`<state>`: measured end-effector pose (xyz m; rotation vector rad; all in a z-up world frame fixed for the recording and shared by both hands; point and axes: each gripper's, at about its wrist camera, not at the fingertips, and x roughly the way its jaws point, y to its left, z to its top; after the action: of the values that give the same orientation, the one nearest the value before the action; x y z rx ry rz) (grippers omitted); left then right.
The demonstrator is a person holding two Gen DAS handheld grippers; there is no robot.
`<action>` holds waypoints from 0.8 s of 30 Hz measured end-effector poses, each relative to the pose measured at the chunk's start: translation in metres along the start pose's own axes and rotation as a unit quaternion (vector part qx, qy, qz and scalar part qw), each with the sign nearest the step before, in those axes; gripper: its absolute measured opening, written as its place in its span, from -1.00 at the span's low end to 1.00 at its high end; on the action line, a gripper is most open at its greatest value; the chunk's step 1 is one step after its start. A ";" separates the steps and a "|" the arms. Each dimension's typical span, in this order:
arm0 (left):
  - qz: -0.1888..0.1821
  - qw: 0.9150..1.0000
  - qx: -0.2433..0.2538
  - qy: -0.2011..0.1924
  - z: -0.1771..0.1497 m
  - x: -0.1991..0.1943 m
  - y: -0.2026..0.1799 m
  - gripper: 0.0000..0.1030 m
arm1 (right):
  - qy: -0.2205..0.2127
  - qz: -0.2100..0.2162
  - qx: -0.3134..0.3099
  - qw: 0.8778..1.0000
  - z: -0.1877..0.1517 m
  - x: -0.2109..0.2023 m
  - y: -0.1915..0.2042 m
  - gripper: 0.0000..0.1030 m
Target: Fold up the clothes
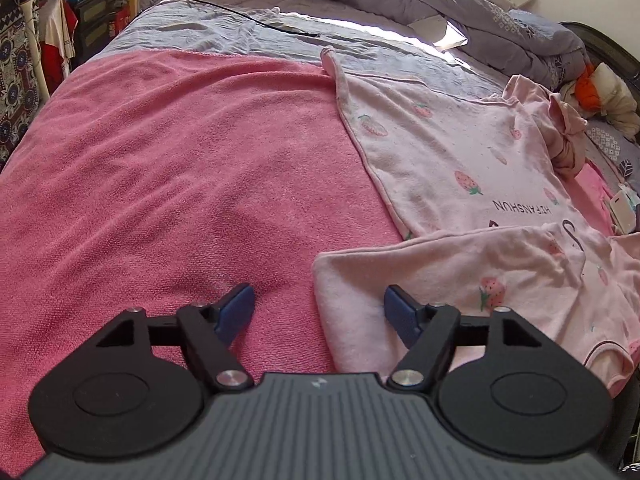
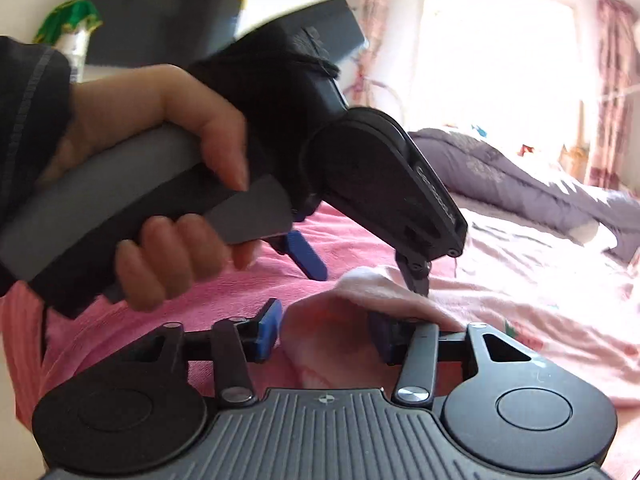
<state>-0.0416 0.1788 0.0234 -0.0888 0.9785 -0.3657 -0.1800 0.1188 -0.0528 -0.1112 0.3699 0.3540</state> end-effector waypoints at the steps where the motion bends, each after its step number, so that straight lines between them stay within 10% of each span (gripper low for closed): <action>1: -0.016 1.000 -0.011 0.001 -0.001 0.000 0.001 -0.44 | 0.006 0.005 0.025 1.000 0.002 0.003 -0.006 -0.75; 3: -0.049 0.998 -0.034 0.004 -0.004 -0.001 0.002 -0.79 | 0.006 0.019 0.042 0.999 0.002 0.002 -0.014 -0.79; 8: -0.089 0.990 -0.112 -0.005 -0.015 -0.013 0.018 -0.79 | -0.021 0.021 0.045 0.999 -0.005 -0.013 -0.015 -0.81; 12: -0.171 0.964 -0.201 0.028 -0.022 -0.010 0.045 0.40 | -0.039 0.027 0.036 0.998 -0.018 -0.032 -0.010 -0.81; 13: -0.180 0.961 -0.210 0.022 -0.022 -0.009 0.046 0.42 | -0.042 0.029 0.035 0.998 -0.022 -0.038 -0.012 -0.81; 15: -0.161 0.963 -0.214 0.012 -0.020 -0.007 0.043 0.16 | -0.042 0.035 0.034 0.998 -0.024 -0.045 -0.015 -0.81; 17: -0.142 0.964 -0.224 0.007 -0.019 0.000 0.039 -0.85 | -0.038 0.043 0.038 0.998 -0.015 -0.034 -0.033 -0.81; 24: -0.166 0.959 -0.227 -0.017 -0.011 0.001 0.031 -1.00 | -0.050 0.081 0.047 0.994 -0.004 -0.070 -0.043 -0.82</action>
<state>-0.0419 0.2081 0.0095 -0.6822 0.9991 -0.4383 -0.2272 0.0559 -0.0286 0.0300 0.2967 0.5003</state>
